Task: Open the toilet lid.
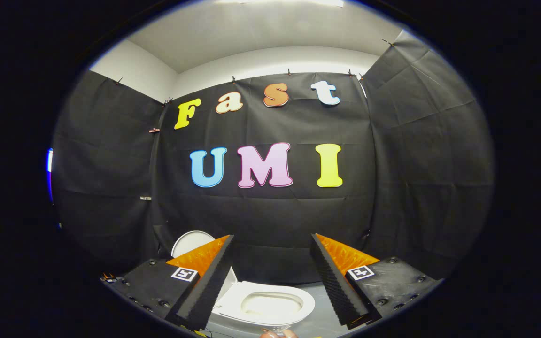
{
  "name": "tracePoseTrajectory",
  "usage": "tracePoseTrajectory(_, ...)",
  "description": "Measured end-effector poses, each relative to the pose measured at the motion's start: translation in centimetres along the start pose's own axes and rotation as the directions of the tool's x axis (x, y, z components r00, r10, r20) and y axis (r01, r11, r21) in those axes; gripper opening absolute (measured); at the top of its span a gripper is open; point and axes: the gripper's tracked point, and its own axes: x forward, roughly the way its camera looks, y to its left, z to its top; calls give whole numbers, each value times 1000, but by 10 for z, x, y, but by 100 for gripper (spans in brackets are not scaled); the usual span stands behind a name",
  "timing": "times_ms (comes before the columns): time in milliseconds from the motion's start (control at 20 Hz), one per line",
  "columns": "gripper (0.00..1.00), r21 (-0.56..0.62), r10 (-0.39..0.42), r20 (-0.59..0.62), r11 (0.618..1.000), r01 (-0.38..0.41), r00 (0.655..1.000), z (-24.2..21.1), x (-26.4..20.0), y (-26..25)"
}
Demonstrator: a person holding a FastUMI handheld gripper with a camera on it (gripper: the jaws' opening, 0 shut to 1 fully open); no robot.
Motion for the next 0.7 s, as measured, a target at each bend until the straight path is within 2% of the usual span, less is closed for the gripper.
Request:
tracePoseTrajectory(300, 99, 8, -13, -35, 1000, 13, 999, -10, 9, -12)
tracePoseTrajectory(700, 99, -20, -5, -16, 1000, 4, 1000, -5, 5, -8)
